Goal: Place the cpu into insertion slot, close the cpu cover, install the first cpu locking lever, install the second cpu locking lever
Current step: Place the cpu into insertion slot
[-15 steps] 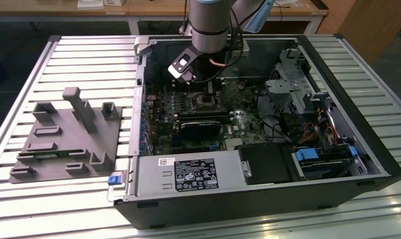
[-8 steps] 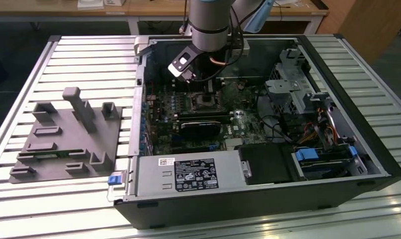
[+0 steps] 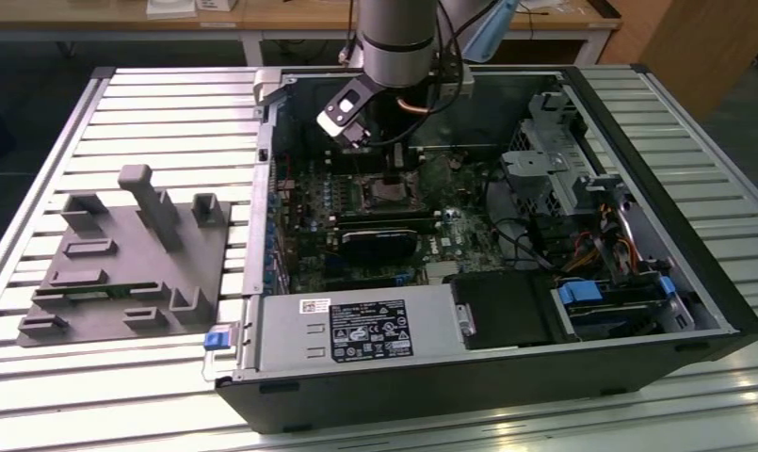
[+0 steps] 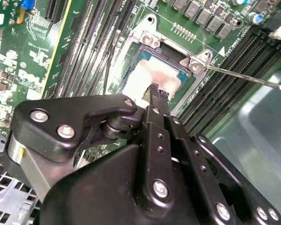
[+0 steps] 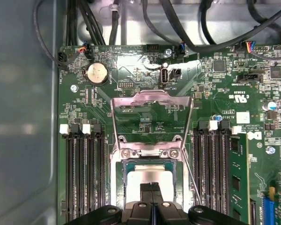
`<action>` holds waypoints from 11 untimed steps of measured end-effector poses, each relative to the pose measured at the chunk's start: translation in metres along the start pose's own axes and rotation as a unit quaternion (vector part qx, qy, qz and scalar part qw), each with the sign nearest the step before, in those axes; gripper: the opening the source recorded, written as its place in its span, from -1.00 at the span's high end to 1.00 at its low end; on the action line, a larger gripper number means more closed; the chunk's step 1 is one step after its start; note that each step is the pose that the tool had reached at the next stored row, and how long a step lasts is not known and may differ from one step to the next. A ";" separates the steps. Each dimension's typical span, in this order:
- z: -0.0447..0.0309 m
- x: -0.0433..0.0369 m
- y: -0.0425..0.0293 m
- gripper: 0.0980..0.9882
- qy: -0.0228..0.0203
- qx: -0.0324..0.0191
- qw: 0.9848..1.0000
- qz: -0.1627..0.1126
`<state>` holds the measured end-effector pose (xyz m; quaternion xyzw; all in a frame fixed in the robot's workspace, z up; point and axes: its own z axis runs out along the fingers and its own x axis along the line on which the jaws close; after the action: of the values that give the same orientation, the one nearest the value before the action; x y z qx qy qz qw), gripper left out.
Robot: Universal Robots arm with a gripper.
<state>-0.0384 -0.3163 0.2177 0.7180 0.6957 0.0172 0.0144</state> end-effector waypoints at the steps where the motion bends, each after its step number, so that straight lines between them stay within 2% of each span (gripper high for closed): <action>1: -0.0016 0.0000 0.0001 0.98 0.000 0.000 1.000 0.000; 11: -0.0234 0.0001 0.0011 0.98 0.000 -0.001 1.000 0.000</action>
<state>-0.0383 -0.3163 0.2411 0.7180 0.6957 0.0177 0.0150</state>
